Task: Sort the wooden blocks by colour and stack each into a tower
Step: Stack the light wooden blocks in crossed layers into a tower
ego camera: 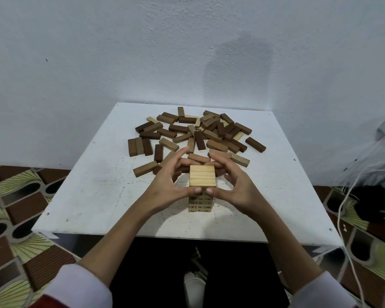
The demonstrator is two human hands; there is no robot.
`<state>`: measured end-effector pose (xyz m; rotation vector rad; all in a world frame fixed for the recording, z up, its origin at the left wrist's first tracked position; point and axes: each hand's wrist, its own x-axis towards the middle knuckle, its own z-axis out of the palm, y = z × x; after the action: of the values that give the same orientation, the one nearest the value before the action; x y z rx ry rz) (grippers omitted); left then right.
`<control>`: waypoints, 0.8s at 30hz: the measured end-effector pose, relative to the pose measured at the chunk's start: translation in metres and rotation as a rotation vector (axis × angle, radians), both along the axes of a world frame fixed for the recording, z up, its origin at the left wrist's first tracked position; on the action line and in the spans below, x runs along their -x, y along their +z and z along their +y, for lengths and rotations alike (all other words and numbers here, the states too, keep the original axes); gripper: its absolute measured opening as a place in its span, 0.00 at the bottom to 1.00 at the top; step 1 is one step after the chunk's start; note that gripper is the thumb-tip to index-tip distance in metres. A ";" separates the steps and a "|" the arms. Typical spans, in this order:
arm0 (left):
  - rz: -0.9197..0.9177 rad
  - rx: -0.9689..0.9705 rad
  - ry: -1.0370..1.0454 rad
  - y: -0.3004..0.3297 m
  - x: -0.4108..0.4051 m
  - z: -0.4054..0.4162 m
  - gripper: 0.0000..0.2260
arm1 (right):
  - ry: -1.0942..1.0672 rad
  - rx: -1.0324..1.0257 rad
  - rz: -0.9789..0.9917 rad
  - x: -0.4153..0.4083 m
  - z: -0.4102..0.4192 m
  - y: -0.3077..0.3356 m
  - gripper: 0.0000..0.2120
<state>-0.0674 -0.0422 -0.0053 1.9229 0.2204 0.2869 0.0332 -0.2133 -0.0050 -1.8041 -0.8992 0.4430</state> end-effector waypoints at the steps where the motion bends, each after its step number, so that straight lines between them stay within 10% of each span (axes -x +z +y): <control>1: -0.001 0.001 -0.002 0.000 0.000 0.000 0.43 | 0.000 0.001 -0.001 0.000 0.000 0.000 0.34; 24: 0.057 0.110 -0.011 -0.005 0.009 -0.016 0.38 | 0.014 -0.052 0.177 0.015 -0.001 -0.006 0.29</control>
<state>-0.0761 -0.0577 -0.0106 1.8243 0.2585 0.2089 0.0185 -0.2140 -0.0109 -1.6833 -0.7934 0.5729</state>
